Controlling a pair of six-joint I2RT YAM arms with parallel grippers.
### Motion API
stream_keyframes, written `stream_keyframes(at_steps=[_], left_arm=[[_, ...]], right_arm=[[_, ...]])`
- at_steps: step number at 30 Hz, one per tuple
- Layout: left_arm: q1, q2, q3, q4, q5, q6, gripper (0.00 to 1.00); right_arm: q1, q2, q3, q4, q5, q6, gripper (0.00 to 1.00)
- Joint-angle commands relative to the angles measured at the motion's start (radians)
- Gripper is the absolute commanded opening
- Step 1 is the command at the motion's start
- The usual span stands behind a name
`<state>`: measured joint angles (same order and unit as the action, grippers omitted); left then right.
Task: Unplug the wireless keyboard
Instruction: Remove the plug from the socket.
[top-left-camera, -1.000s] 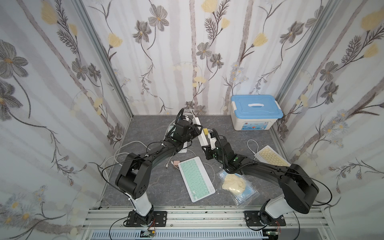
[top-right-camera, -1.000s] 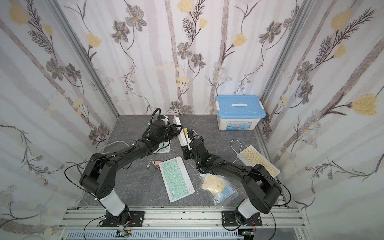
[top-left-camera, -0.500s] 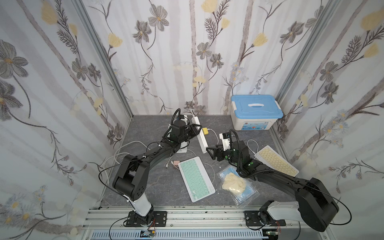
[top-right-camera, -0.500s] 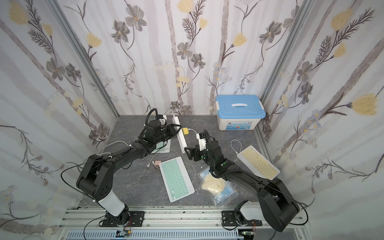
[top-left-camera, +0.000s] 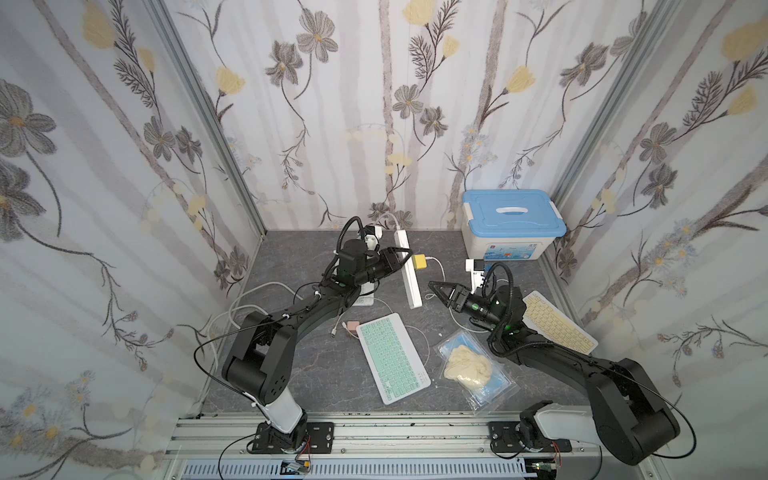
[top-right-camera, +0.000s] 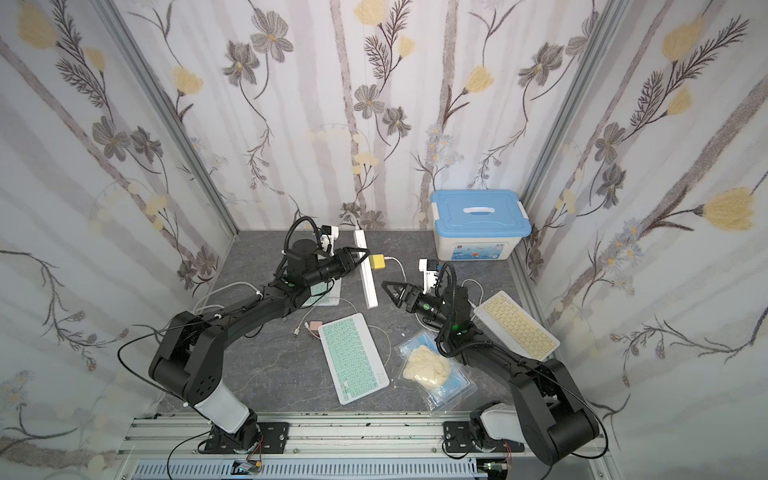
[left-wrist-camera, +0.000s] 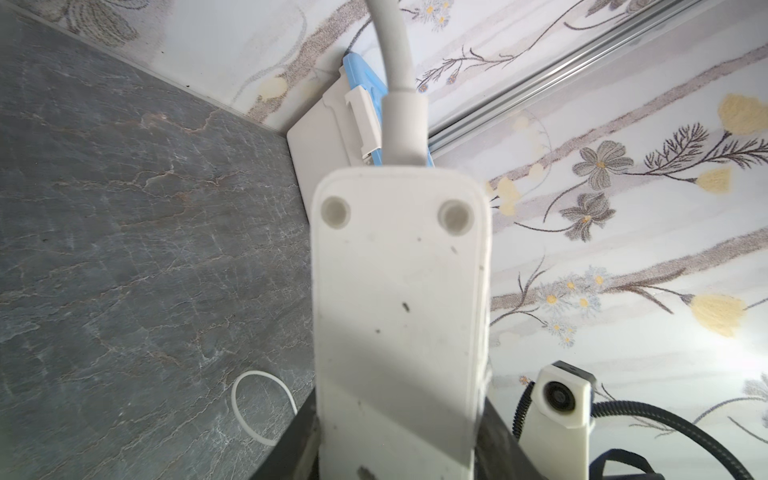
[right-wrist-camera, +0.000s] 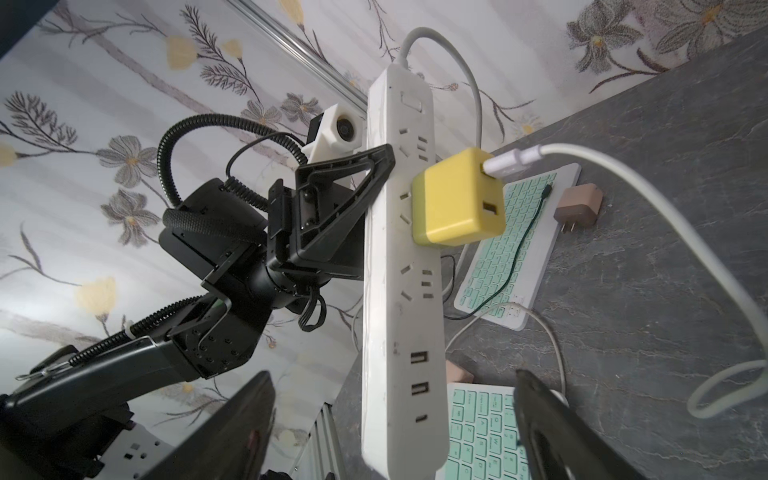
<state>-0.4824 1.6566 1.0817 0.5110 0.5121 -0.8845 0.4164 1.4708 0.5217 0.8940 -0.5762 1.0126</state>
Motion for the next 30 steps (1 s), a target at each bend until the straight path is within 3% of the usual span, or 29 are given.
stream_keyframes(at_steps=[1,21,30], left_arm=[[0.003,-0.013,-0.004,0.138,0.054,-0.017,0.0],[-0.028,-0.012,-0.033,0.242,0.135,-0.096,0.0],[-0.039,-0.013,-0.037,0.25,0.143,-0.102,0.0]], right_arm=[[-0.001,0.038,-0.008,0.236,0.027,0.189,0.89],[-0.001,0.277,0.085,0.454,0.134,0.322,0.86],[0.005,0.33,0.133,0.482,0.124,0.358,0.68]])
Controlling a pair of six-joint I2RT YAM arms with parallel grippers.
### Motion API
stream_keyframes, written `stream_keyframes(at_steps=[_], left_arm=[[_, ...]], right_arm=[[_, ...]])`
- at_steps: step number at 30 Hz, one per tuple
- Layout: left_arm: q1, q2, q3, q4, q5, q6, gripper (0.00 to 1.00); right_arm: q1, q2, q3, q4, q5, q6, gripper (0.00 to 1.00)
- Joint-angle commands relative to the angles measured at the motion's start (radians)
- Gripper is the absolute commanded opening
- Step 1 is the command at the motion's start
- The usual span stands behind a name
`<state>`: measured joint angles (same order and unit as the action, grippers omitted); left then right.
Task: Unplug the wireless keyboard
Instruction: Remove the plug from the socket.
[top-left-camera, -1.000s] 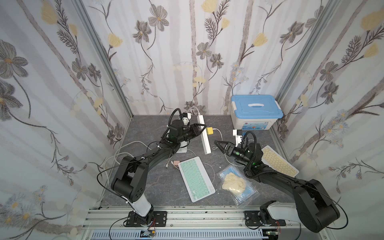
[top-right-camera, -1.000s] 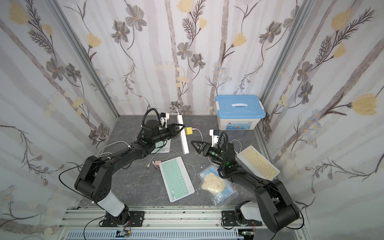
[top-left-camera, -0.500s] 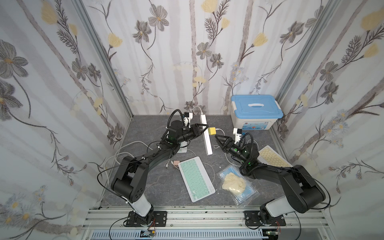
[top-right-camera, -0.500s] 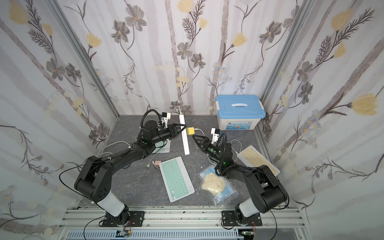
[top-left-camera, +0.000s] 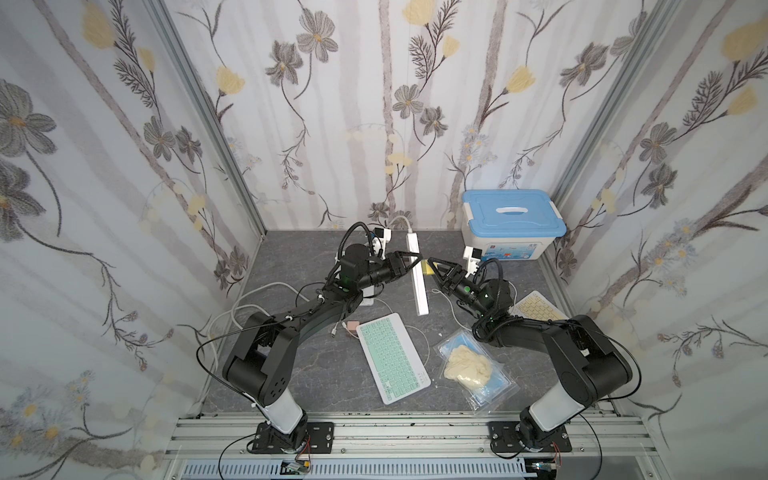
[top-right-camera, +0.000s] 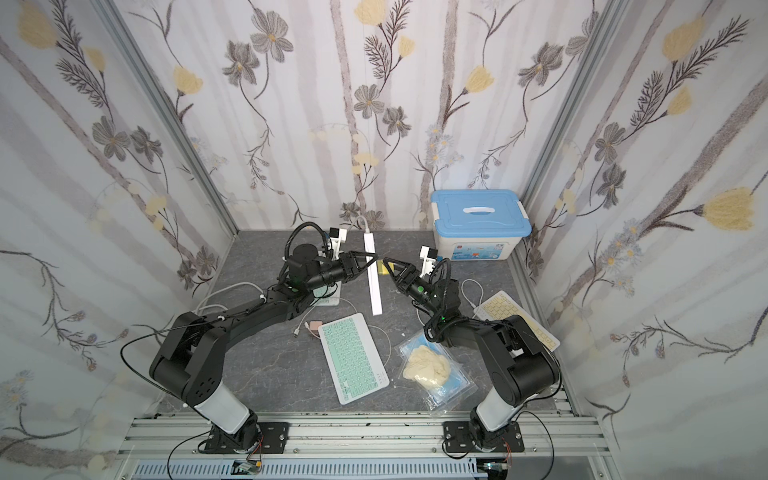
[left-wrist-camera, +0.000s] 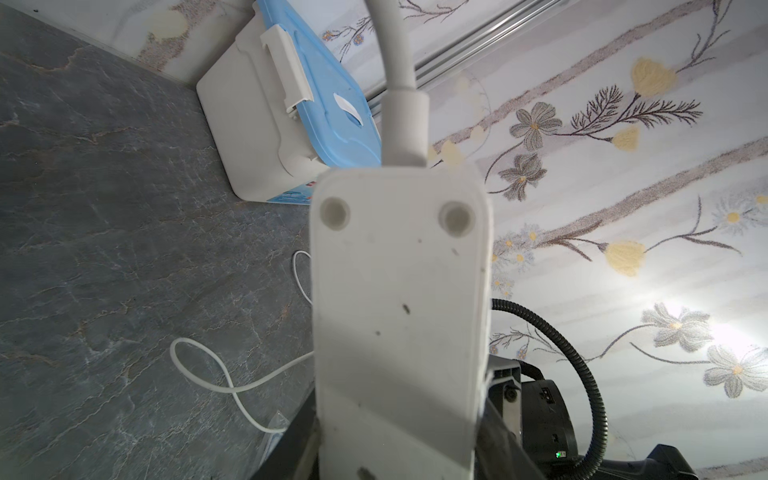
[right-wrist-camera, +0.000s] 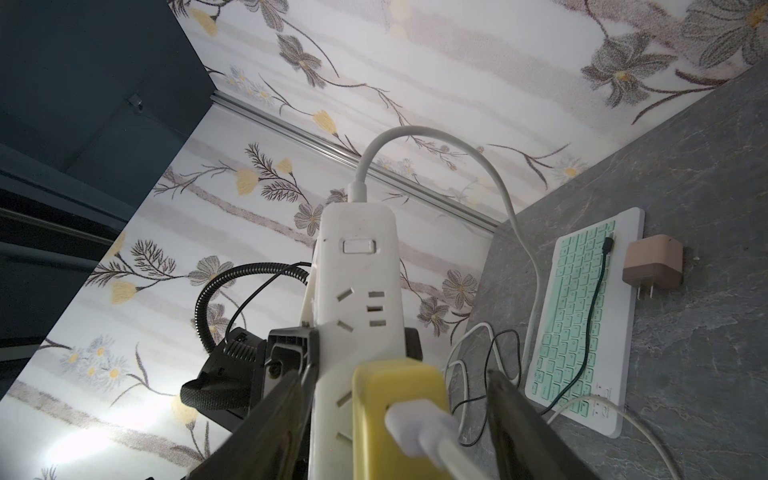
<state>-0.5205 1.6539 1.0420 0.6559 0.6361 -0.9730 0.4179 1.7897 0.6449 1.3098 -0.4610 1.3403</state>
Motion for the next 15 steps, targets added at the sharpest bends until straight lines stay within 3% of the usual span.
stream_keyframes(at_steps=[1,10,15], left_arm=[[-0.001,-0.009,0.004,0.108,0.02,-0.016,0.0],[-0.004,0.023,0.025,0.151,0.057,-0.053,0.0],[-0.004,0.028,0.039,0.148,0.084,-0.055,0.0]], right_arm=[[0.005,0.014,0.012,0.065,0.007,0.031,0.66],[0.014,0.035,0.038,0.072,-0.043,0.009,0.41],[0.014,0.047,0.05,0.073,-0.079,-0.011,0.19]])
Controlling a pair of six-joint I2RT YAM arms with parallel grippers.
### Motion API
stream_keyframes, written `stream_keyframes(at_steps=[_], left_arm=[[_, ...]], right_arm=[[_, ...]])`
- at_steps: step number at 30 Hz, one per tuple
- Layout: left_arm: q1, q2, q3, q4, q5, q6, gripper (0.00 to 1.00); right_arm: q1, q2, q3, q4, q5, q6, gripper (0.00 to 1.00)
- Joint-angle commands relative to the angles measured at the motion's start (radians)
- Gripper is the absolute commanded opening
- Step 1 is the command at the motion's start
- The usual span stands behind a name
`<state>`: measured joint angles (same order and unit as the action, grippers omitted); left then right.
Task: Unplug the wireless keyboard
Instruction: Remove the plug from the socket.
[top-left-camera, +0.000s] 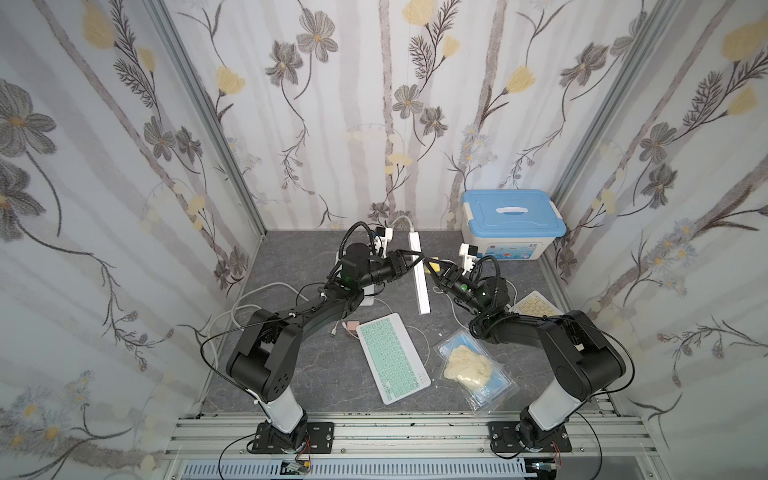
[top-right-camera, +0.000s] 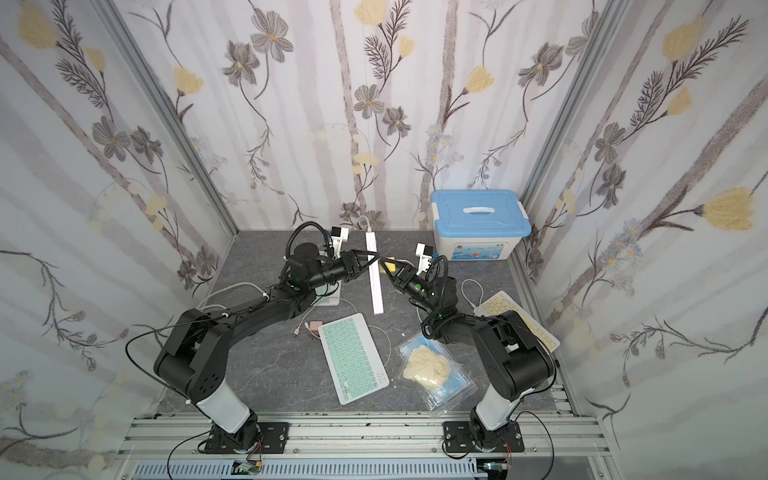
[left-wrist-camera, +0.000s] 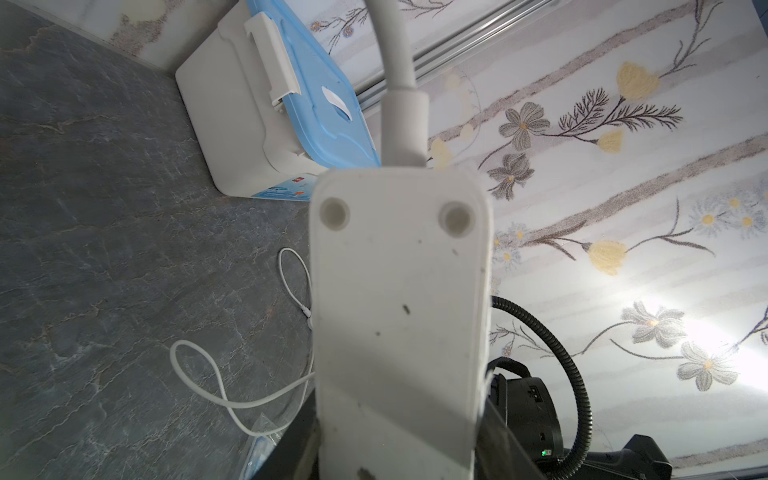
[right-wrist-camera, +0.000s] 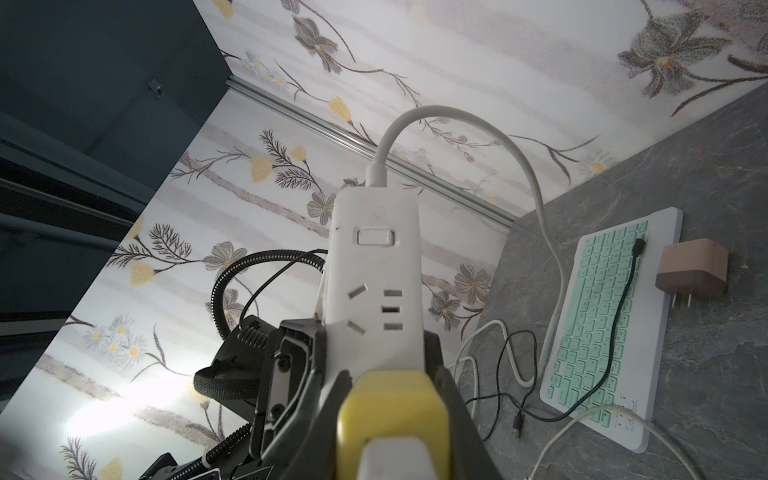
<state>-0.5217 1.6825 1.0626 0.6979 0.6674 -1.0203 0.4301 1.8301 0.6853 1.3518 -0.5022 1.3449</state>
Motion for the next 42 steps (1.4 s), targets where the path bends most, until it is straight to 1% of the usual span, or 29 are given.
stream_keyframes(at_steps=[1,3,4,15,20,24,29,33,35,42], left_arm=[[-0.003,0.0,0.022,0.105,0.059,-0.009,0.0],[-0.004,0.002,0.025,0.104,0.066,-0.009,0.0],[-0.004,0.003,0.027,0.104,0.07,-0.009,0.0],[-0.003,-0.003,0.039,0.087,0.109,0.006,0.0],[-0.004,-0.027,0.061,-0.011,0.132,0.065,0.0],[-0.004,-0.052,0.059,-0.05,0.133,0.098,0.0],[-0.004,-0.084,0.035,-0.068,0.096,0.12,0.0],[-0.001,-0.119,0.012,-0.092,0.009,0.137,0.0],[0.0,-0.135,0.004,-0.092,-0.018,0.141,0.0],[0.0,-0.143,0.011,-0.122,-0.036,0.146,0.0]], right_arm=[[0.001,0.008,0.012,0.031,-0.043,-0.019,0.14],[0.002,0.008,0.017,0.02,-0.051,-0.028,0.04],[0.002,0.008,0.02,0.01,-0.053,-0.032,0.0],[0.002,0.004,0.039,-0.04,-0.072,-0.069,0.0],[0.002,-0.027,0.035,-0.098,-0.076,-0.122,0.0],[-0.001,-0.04,0.031,-0.104,-0.08,-0.132,0.0],[-0.004,-0.039,0.026,-0.068,-0.083,-0.105,0.0],[-0.006,-0.035,0.014,-0.034,-0.067,-0.084,0.0],[-0.005,-0.046,0.007,-0.046,-0.053,-0.092,0.0],[-0.005,-0.082,0.003,-0.118,-0.027,-0.146,0.0]])
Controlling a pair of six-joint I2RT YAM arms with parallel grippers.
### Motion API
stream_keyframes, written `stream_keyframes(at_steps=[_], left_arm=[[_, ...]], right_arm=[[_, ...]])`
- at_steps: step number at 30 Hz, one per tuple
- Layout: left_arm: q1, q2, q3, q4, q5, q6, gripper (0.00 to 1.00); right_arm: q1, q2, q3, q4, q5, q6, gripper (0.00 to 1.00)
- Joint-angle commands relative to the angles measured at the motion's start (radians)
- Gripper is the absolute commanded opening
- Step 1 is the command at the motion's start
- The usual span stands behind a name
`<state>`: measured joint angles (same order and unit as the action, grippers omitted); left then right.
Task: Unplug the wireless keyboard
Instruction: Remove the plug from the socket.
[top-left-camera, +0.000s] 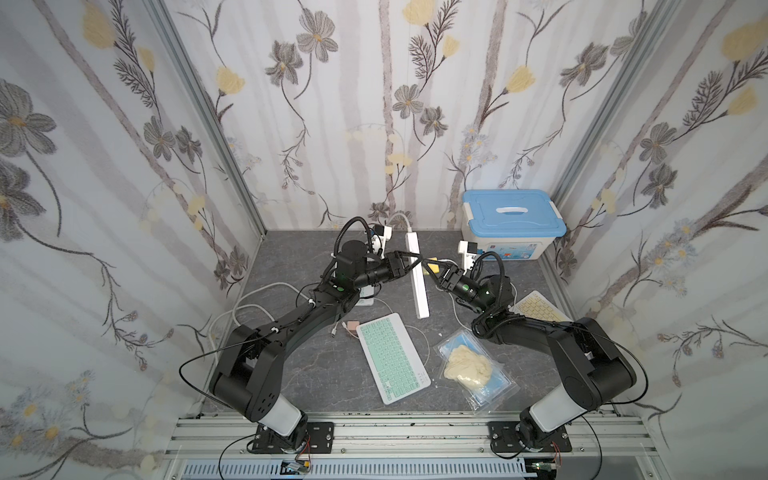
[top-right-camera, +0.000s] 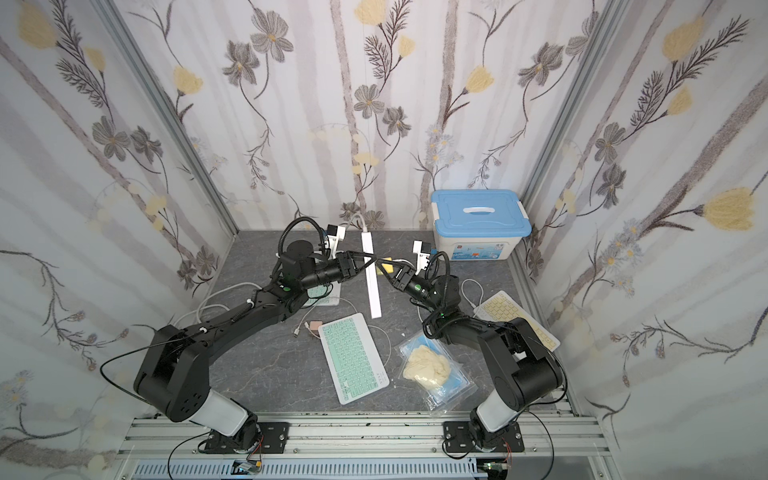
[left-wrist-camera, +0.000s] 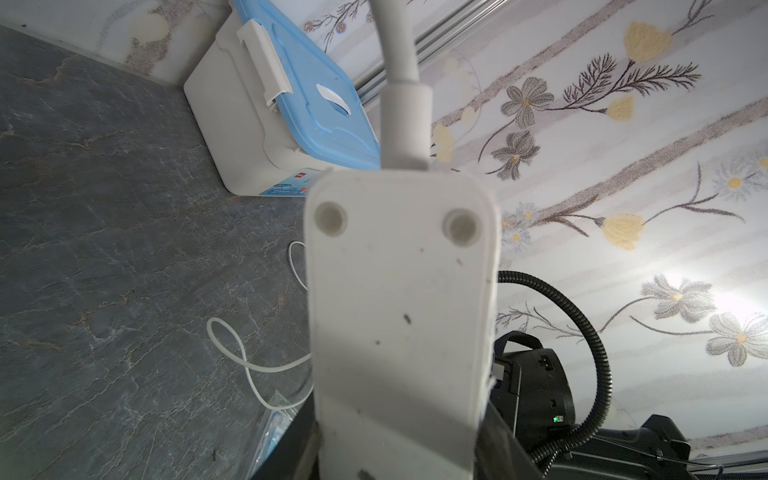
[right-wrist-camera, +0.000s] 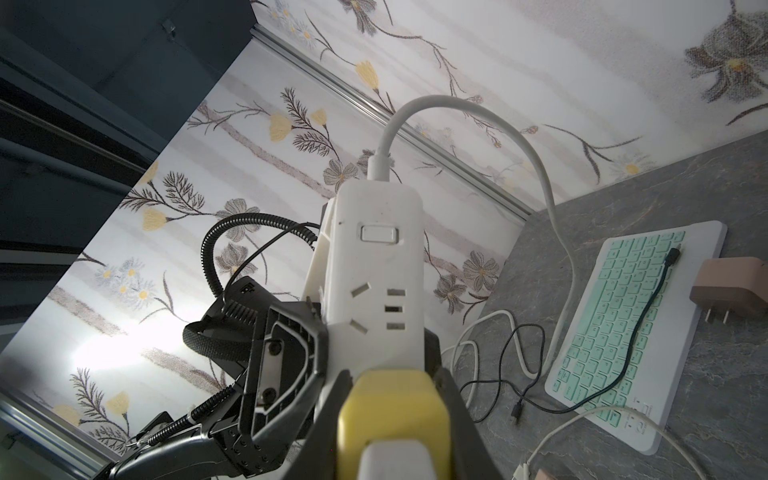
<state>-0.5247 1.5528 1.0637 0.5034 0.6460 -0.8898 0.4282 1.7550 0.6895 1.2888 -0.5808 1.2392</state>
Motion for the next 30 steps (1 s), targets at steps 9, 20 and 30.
stream_keyframes(at_steps=[9,20,30], left_arm=[[0.003,0.0,0.046,0.032,0.058,0.03,0.0],[0.003,-0.009,0.023,0.104,0.079,0.02,0.0],[0.005,-0.025,0.068,0.017,0.175,0.081,0.0]], right_arm=[[-0.009,-0.016,-0.001,-0.084,0.036,-0.07,0.0],[-0.019,-0.018,-0.015,-0.016,0.006,-0.039,0.0],[-0.031,-0.016,-0.016,-0.022,-0.044,-0.051,0.0]])
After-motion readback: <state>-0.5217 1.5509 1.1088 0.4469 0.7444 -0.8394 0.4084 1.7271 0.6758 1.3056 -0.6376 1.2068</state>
